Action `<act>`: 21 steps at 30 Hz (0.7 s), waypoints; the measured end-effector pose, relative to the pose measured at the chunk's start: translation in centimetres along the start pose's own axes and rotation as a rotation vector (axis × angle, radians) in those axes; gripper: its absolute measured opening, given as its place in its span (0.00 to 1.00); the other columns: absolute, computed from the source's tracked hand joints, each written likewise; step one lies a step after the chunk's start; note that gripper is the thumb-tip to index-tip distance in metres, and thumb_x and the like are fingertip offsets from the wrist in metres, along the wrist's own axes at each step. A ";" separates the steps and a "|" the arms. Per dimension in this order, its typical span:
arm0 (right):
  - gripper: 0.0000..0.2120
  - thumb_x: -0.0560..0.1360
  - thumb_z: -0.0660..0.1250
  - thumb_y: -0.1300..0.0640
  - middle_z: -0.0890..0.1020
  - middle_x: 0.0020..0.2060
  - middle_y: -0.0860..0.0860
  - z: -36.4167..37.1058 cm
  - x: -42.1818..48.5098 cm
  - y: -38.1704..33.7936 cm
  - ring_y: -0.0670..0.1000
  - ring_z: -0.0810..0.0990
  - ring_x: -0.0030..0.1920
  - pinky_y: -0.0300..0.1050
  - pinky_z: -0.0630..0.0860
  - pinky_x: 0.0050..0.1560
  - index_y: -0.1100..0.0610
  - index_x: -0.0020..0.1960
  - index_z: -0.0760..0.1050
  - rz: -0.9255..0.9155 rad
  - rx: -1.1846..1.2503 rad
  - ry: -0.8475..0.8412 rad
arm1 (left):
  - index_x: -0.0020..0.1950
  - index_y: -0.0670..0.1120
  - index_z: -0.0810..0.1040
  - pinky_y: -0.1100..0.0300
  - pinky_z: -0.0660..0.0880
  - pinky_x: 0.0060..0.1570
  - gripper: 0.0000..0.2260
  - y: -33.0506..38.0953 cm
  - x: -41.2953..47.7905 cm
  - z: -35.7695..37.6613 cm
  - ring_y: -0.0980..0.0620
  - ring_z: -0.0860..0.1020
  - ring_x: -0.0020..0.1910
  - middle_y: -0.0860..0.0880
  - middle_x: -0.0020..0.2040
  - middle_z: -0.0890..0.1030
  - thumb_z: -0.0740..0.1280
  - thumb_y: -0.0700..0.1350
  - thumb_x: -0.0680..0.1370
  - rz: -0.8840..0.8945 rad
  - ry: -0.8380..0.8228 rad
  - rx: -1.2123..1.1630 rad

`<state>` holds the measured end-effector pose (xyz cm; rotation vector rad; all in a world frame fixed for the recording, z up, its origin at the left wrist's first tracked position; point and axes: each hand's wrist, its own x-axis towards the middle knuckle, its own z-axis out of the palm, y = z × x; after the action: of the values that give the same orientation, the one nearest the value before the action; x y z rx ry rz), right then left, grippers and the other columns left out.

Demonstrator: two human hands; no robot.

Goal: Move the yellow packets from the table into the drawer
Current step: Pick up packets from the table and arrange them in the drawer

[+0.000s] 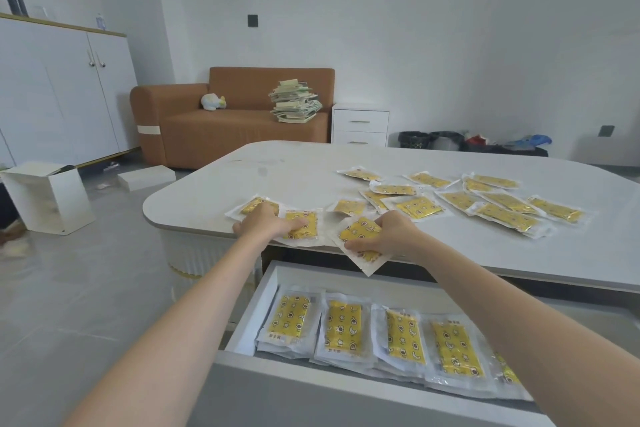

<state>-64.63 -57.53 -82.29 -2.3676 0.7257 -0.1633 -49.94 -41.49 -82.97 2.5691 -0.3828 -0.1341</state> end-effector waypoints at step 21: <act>0.27 0.73 0.69 0.50 0.78 0.55 0.59 2.4 8.4 -3.6 0.59 0.79 0.54 0.53 0.80 0.46 0.63 0.65 0.64 0.206 0.609 0.395 | 0.33 0.43 0.70 0.61 0.69 0.36 0.14 -3.0 4.3 -2.7 0.44 0.75 0.42 0.45 0.35 0.74 0.64 0.46 0.78 -0.127 0.154 -0.670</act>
<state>-55.26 -58.47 -82.51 -1.6837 0.9382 -0.6743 -44.61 -39.01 -82.31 1.9220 -0.0875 -0.0892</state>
